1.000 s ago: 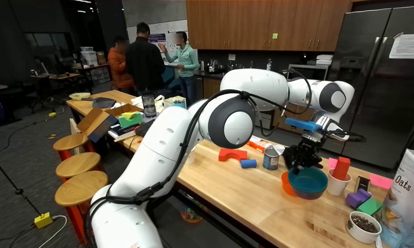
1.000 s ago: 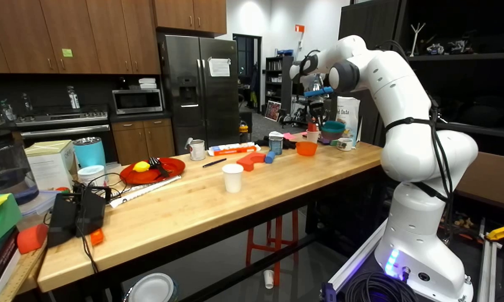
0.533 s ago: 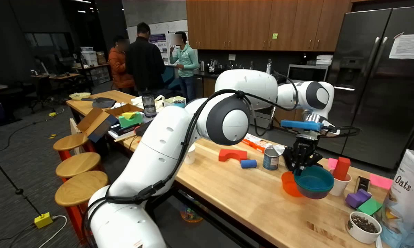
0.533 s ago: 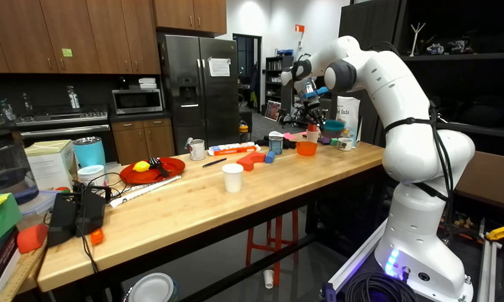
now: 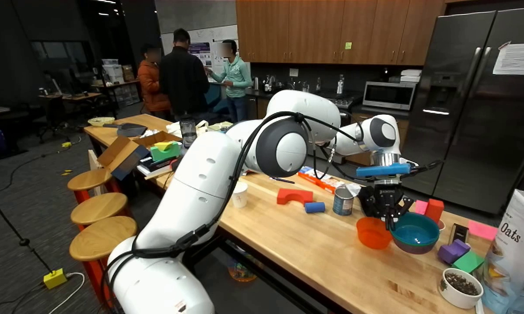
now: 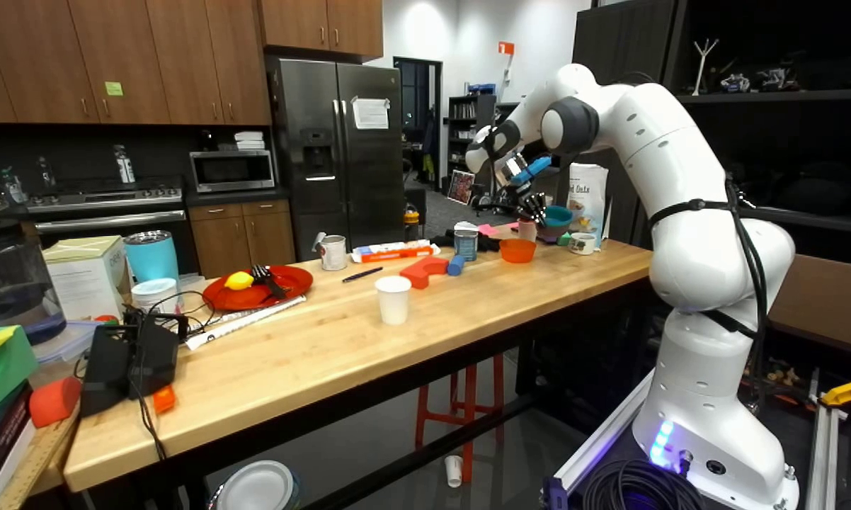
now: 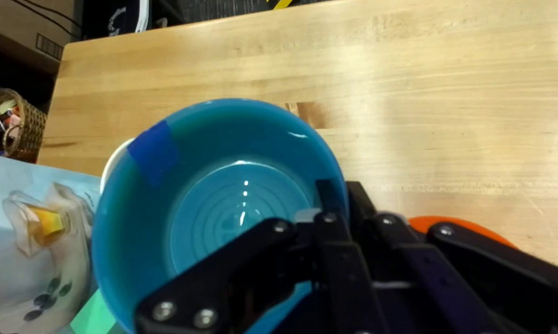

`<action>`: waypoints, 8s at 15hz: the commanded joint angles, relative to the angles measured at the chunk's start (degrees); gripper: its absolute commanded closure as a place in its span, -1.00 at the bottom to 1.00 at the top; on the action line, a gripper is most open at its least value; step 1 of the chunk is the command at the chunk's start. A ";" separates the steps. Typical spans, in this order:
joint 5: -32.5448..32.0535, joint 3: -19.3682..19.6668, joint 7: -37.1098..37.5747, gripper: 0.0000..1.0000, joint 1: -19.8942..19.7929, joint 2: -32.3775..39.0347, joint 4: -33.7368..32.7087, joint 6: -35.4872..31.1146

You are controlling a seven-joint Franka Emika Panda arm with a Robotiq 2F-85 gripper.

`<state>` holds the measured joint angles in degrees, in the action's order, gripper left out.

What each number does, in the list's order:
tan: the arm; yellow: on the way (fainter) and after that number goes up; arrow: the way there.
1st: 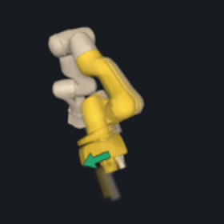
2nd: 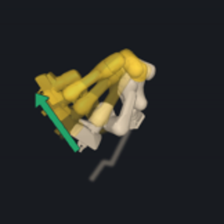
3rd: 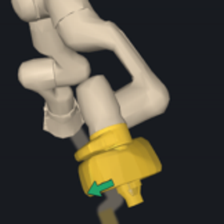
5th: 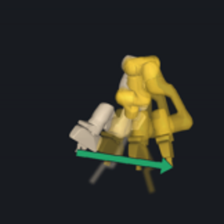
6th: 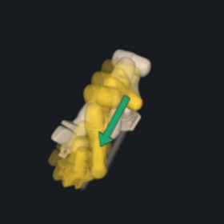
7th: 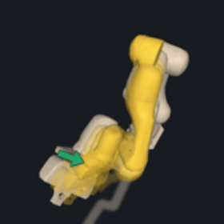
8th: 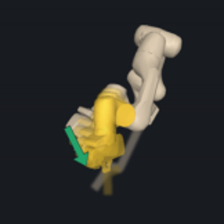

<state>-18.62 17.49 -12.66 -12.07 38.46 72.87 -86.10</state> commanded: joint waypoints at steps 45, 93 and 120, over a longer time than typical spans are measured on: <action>-15.99 -10.55 -2.67 0.95 4.98 -17.74 24.24 -27.54; -10.80 -9.44 2.29 0.95 3.27 -19.48 27.67 -14.65; -13.79 -6.16 5.84 0.95 2.91 -17.11 27.29 -25.79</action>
<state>-30.37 10.90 -5.64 -9.50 23.96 98.98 -110.64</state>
